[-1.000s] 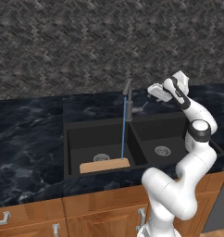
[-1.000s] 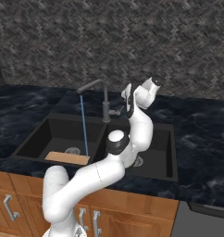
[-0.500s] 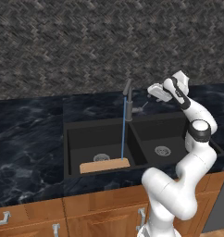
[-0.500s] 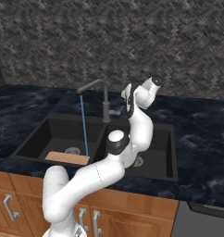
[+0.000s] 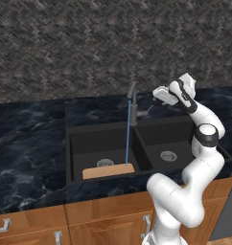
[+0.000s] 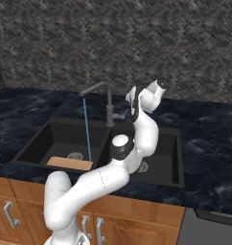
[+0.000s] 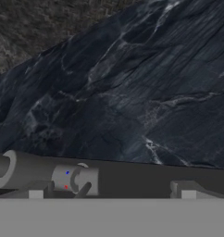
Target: Turn on the sink faucet with hot water and rinse the cutting board for ten seconds, then turn off the faucet. Push the cutting board to reach the water if necessary.
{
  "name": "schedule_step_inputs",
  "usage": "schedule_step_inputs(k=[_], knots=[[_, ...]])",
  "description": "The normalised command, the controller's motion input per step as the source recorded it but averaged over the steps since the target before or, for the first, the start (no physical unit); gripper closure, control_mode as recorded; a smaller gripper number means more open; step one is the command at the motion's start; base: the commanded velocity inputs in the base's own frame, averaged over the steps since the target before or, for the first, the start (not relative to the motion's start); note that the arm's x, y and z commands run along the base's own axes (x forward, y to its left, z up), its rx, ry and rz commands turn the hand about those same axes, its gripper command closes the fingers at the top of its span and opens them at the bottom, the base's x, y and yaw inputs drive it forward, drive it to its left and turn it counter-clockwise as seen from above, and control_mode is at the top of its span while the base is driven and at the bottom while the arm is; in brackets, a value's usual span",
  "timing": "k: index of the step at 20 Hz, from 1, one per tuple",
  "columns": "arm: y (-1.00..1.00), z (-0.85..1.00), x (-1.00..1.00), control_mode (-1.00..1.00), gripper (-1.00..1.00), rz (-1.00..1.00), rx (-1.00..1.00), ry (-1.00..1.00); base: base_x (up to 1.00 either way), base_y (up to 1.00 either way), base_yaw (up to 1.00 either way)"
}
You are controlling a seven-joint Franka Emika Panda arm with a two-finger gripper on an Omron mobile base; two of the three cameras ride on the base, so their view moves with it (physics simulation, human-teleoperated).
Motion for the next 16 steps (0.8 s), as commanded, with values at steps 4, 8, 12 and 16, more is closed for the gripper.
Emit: schedule_step_inputs(k=[4,8,12,16], knots=[[0.00,0.00,0.00,-1.00,-1.00,0.00,0.00,0.00,0.00,0.00,0.00],[0.00,0.00,0.00,-1.00,-1.00,0.00,0.00,0.00,0.00,0.00,0.00],[0.00,0.00,0.00,-1.00,-1.00,0.00,0.00,0.00,0.00,0.00,0.00],[0.00,0.00,0.00,-1.00,-1.00,0.00,0.00,0.00,0.00,0.00,0.00]])
